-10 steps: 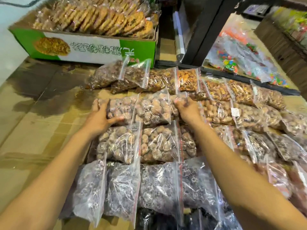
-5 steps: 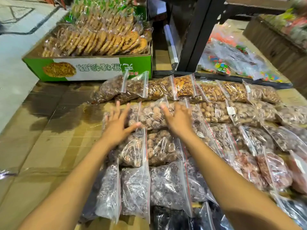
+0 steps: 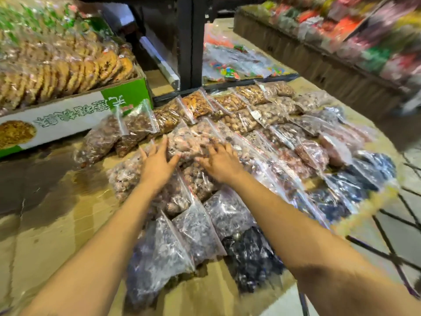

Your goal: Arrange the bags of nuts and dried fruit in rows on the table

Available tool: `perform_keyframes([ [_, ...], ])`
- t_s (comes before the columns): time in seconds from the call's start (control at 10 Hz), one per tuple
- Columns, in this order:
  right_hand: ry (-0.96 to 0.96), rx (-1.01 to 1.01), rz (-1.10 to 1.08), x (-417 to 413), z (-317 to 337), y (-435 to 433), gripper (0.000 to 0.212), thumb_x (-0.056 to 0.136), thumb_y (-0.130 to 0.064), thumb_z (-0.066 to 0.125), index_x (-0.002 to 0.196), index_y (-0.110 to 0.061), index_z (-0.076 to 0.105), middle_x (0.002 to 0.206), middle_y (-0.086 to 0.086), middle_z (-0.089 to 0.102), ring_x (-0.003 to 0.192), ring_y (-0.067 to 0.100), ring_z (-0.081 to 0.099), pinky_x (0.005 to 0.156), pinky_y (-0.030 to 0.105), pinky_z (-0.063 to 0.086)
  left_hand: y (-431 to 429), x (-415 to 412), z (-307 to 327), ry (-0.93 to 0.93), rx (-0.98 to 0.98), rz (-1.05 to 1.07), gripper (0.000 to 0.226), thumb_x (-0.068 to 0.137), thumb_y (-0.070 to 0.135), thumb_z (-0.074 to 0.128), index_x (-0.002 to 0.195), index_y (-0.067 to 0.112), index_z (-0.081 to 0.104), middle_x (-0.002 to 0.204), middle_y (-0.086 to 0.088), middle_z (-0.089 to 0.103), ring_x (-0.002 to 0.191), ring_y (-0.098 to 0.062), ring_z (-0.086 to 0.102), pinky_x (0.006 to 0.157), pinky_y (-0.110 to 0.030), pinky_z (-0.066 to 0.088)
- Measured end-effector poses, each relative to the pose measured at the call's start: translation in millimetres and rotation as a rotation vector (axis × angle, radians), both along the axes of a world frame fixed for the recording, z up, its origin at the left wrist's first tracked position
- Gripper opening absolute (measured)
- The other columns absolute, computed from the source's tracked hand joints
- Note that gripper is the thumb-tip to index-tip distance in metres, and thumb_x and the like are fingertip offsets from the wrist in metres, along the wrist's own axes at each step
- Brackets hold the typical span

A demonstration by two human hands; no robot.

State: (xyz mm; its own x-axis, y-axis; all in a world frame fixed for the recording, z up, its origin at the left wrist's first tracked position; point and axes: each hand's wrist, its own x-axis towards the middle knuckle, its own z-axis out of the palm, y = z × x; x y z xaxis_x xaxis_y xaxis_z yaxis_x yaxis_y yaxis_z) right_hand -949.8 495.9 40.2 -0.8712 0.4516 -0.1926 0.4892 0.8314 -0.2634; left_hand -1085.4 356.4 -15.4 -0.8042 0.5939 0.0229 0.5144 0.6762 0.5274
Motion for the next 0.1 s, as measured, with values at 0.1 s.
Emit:
perform_keyframes([
  [0.1,-0.042,0.039,-0.097,38.0,3.6,6.4,0.073,0.095,-0.061,0.030,0.147,-0.011,0.027,0.156,0.016,0.022,0.143,0.037,0.012,0.115,0.050,0.018,15.1,19.0,23.4,0.007,0.052,-0.087,0.071,0.094,0.050,0.047,0.152,0.016,0.021,0.150,-0.021,0.038,0.135,-0.038,0.040,0.115,-0.048,0.026],
])
